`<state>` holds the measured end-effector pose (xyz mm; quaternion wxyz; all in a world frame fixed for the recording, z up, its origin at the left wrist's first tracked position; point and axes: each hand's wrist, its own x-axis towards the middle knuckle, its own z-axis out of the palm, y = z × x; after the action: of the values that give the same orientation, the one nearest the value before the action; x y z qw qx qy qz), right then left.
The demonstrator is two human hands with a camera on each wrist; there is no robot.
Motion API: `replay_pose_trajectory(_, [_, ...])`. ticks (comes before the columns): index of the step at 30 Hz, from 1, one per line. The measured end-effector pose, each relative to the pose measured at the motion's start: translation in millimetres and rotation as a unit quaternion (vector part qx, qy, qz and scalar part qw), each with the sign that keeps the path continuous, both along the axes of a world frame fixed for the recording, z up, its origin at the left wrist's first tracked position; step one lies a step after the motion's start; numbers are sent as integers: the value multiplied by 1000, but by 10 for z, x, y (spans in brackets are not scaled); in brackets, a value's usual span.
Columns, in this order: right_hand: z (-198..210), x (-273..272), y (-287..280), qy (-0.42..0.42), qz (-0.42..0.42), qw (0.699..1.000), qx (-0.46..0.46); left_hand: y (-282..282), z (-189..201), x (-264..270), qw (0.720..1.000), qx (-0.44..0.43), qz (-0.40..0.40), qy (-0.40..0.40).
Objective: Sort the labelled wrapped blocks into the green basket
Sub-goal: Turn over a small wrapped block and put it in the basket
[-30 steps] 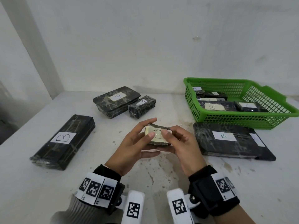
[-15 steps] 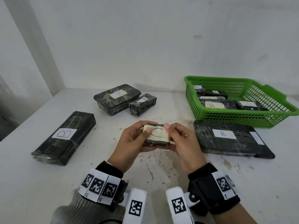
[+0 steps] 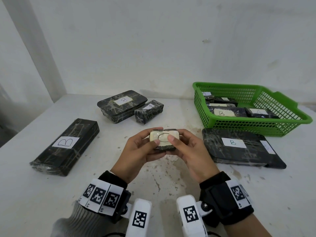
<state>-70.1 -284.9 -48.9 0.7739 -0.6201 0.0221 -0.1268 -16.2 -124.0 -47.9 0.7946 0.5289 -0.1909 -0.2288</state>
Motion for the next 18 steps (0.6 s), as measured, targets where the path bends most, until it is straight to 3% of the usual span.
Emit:
replay_pose_trajectory(5, [-25, 12, 10, -15, -37, 999, 7, 18, 24, 6, 999, -26, -39, 15])
replay_pose_trajectory(10, [16, -3, -27, -13, 27, 999, 19, 8, 24, 16, 999, -41, -16, 20])
replay_pose_trajectory(18, [22, -12, -33, -18, 25, 999, 9, 23, 32, 14, 999, -36, -19, 8])
